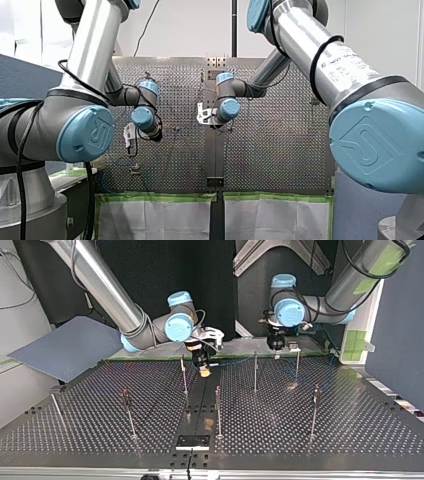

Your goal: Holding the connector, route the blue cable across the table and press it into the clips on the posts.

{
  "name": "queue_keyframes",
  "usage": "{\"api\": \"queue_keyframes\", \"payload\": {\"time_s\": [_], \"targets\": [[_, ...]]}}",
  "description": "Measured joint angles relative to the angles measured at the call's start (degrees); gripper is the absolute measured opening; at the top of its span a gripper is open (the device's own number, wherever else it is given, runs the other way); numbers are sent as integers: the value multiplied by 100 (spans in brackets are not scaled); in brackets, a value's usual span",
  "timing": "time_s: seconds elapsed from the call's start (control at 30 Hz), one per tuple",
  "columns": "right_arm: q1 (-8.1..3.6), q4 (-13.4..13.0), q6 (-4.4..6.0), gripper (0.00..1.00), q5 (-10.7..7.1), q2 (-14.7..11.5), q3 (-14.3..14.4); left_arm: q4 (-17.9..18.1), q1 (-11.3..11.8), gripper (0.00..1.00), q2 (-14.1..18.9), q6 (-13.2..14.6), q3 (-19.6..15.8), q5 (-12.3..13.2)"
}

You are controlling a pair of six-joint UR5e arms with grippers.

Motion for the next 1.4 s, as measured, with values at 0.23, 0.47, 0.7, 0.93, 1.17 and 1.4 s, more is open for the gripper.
{"api": "queue_keyframes", "payload": {"time_s": [0.23,0.47,0.7,0.93,1.17,1.4], "targets": [[29,1,-6,0,25,14,1,-114,-224,100,323,66,-101,-7],[41,-6,1,0,34,20,2,-123,-471,100,573,64,-202,0],[9,-12,8,0,30,19,0,-30,-864,100,589,-200,-172,-33],[-17,-16,9,0,12,17,-5,159,-1180,100,470,-442,43,-158],[-40,-10,10,0,0,16,-7,139,-1254,100,111,-464,405,-349],[-69,-15,12,0,-10,12,-14,139,-1258,100,-18,-474,612,-406]]}}
